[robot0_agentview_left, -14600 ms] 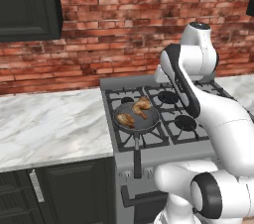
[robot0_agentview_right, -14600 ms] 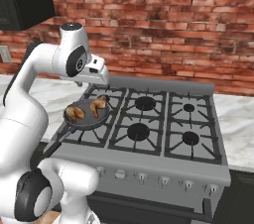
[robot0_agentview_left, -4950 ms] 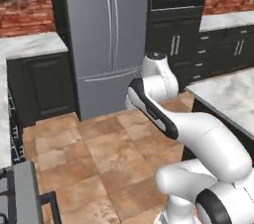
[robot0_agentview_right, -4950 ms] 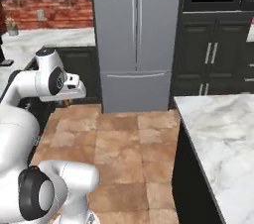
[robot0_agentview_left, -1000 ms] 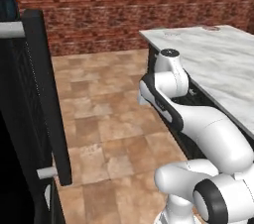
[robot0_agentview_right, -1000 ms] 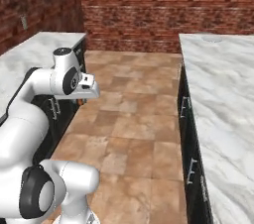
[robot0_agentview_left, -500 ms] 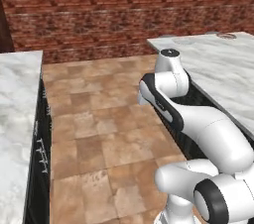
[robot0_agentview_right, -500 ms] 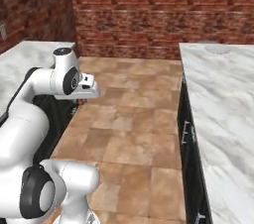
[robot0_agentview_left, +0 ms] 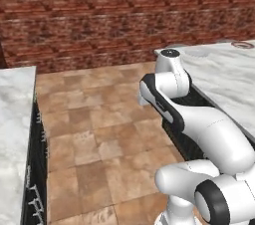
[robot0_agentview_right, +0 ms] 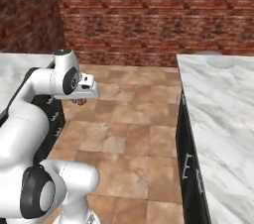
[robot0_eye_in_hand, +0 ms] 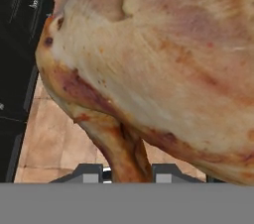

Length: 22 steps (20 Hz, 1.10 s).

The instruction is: Take the chicken drumsticks from the pan and place one on each plate on the dining counter.

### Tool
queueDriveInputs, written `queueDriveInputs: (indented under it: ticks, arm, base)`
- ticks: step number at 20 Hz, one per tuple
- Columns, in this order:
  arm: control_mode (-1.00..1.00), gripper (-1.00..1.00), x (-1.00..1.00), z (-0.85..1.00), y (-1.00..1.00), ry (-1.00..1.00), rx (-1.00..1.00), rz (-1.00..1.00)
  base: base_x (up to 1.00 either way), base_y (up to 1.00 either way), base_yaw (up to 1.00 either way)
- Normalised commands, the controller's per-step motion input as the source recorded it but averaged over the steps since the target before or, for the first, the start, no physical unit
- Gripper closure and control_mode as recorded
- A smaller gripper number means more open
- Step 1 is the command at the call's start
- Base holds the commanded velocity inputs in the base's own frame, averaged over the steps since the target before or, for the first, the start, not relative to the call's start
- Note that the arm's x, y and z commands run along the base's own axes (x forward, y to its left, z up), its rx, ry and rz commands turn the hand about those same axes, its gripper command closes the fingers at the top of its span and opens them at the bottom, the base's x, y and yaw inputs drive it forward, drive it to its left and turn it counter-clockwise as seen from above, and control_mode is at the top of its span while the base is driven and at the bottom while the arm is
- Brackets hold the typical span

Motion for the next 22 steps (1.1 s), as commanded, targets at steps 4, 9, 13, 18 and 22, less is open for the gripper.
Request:
queueDriveInputs:
  ticks: [4, 9, 13, 18, 22]
  arm:
    - [1.00, 1.00, 0.00, 0.00, 0.00, 0.00, 0.00, 0.00]
    - [1.00, 1.00, 0.00, 0.00, 0.00, 0.00, 0.00, 0.00]
    - [1.00, 1.00, 0.00, 0.00, 0.00, 0.00, 0.00, 0.00]
    - [1.00, 1.00, 0.00, 0.00, 0.00, 0.00, 0.00, 0.00]
    - [1.00, 1.00, 0.00, 0.00, 0.00, 0.00, 0.00, 0.00]
  base:
    - [1.00, 0.00, -0.11]
    - [1.00, 0.00, -0.14]
    - [1.00, 0.00, -0.20]
    - [0.92, 0.00, -0.31]
    - [0.73, 0.00, -0.50]
